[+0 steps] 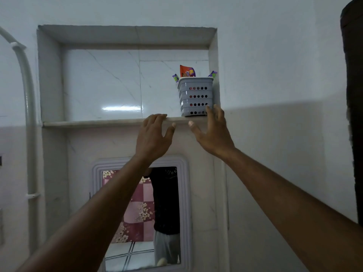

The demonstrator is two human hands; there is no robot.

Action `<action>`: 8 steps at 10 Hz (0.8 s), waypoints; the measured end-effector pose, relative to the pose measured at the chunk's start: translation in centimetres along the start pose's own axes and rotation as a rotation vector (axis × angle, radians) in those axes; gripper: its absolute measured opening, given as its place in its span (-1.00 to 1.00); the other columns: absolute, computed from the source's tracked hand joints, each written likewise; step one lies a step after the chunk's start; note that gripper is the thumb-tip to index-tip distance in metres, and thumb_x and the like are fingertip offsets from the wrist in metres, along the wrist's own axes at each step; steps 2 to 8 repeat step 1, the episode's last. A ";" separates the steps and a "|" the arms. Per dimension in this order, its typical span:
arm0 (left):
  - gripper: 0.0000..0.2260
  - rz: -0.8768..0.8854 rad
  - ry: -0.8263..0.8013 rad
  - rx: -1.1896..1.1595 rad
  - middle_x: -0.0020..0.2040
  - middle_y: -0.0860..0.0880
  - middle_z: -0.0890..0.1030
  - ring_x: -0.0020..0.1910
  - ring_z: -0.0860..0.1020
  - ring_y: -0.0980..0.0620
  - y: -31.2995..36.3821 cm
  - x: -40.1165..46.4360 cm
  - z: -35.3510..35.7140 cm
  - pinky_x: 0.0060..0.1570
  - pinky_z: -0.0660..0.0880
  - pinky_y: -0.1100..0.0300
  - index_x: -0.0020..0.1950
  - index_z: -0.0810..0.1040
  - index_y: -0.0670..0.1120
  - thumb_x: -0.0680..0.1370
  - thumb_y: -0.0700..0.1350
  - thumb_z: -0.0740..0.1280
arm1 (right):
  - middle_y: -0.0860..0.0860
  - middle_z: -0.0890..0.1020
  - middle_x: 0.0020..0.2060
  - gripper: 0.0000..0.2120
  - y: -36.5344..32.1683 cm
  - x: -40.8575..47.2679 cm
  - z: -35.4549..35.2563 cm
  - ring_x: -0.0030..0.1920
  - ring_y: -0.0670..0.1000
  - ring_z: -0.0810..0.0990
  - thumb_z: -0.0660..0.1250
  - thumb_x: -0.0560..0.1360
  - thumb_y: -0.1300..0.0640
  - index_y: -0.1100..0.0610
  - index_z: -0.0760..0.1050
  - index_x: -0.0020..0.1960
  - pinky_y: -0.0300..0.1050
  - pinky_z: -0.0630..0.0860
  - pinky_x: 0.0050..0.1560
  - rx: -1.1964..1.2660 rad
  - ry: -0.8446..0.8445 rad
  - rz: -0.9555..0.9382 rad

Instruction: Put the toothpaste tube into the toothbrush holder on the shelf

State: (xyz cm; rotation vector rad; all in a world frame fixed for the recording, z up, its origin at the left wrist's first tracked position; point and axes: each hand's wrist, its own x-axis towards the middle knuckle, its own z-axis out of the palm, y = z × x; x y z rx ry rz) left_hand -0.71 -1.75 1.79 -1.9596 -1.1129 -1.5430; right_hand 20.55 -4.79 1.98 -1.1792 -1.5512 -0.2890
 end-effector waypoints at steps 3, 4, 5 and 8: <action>-0.47 -0.015 0.018 -0.085 0.55 -0.02 0.45 0.55 0.38 -0.06 0.4 -1.5 -0.4 0.54 0.34 -0.09 0.58 0.41 -0.05 0.70 0.20 0.24 | 0.06 0.27 0.72 -0.31 0.2 -1.7 -0.2 0.71 0.10 0.30 0.34 0.72 -0.23 0.09 0.32 0.73 0.08 0.39 0.61 0.063 0.094 -0.003; -0.47 -0.015 0.018 -0.085 0.55 -0.02 0.45 0.55 0.38 -0.06 0.4 -1.5 -0.4 0.54 0.34 -0.09 0.58 0.41 -0.05 0.70 0.20 0.24 | 0.06 0.27 0.72 -0.31 0.2 -1.7 -0.2 0.71 0.10 0.30 0.34 0.72 -0.23 0.09 0.32 0.73 0.08 0.39 0.61 0.063 0.094 -0.003; -0.47 -0.015 0.018 -0.085 0.55 -0.02 0.45 0.55 0.38 -0.06 0.4 -1.5 -0.4 0.54 0.34 -0.09 0.58 0.41 -0.05 0.70 0.20 0.24 | 0.06 0.27 0.72 -0.31 0.2 -1.7 -0.2 0.71 0.10 0.30 0.34 0.72 -0.23 0.09 0.32 0.73 0.08 0.39 0.61 0.063 0.094 -0.003; -0.47 -0.015 0.018 -0.085 0.55 -0.02 0.45 0.55 0.38 -0.06 0.4 -1.5 -0.4 0.54 0.34 -0.09 0.58 0.41 -0.05 0.70 0.20 0.24 | 0.06 0.27 0.72 -0.31 0.2 -1.7 -0.2 0.71 0.10 0.30 0.34 0.72 -0.23 0.09 0.32 0.73 0.08 0.39 0.61 0.063 0.094 -0.003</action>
